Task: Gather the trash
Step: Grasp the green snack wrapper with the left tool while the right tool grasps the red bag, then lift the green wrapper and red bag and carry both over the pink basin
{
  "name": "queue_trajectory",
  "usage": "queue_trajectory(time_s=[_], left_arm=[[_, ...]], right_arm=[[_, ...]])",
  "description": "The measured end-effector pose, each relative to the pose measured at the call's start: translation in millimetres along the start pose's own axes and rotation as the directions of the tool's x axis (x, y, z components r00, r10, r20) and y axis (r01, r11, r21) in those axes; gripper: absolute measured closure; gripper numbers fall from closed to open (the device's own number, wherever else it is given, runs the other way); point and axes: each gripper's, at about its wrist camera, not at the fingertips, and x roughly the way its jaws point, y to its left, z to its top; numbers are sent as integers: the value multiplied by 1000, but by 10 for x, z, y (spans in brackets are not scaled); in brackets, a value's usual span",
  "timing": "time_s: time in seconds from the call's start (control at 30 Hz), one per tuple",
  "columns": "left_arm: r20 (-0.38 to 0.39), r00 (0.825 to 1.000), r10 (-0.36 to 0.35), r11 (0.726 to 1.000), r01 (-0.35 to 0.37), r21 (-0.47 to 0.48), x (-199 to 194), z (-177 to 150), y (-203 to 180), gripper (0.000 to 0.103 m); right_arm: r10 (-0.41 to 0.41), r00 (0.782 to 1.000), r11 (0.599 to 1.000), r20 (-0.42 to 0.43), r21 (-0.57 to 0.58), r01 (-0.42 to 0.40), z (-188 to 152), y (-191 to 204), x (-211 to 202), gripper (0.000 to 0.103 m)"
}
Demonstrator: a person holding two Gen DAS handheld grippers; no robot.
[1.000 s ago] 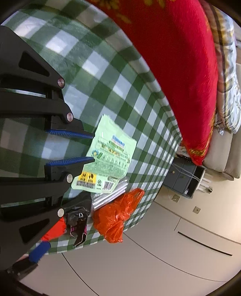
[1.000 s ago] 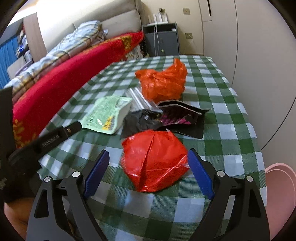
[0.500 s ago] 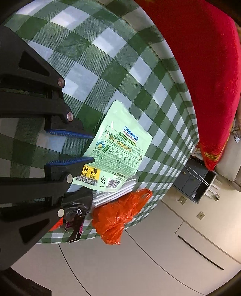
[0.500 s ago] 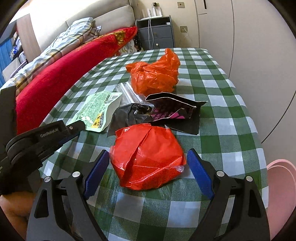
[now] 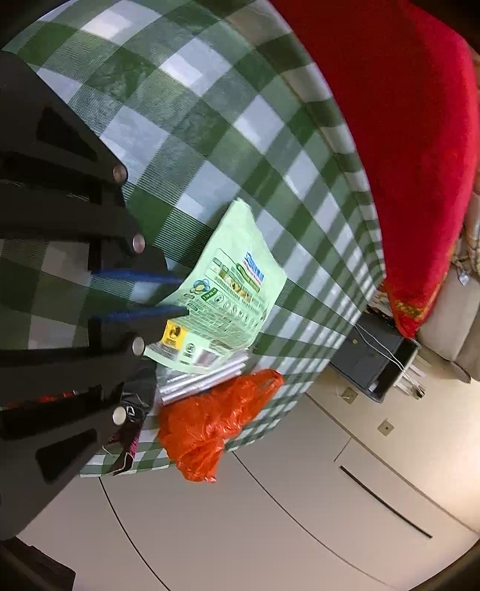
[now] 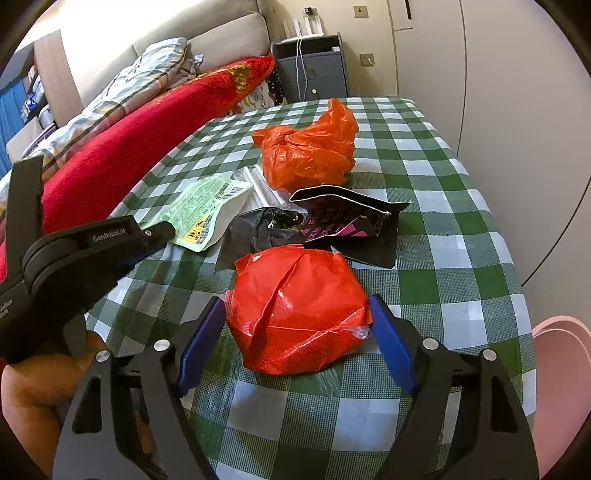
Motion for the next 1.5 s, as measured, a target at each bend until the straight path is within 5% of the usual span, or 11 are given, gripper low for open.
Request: queue_trajectory(time_s=[0.53, 1.5], left_arm=[[99, 995, 6, 974, -28, 225, -471, -32, -427, 103], [85, 991, -106, 887, 55, 459, -1460, -667, -924, 103]], right_arm=[[-25, 995, 1000, 92, 19, 24, 38, -72, -454, 27], [-169, 950, 985, 261, 64, 158, -176, -276, -1808, 27]])
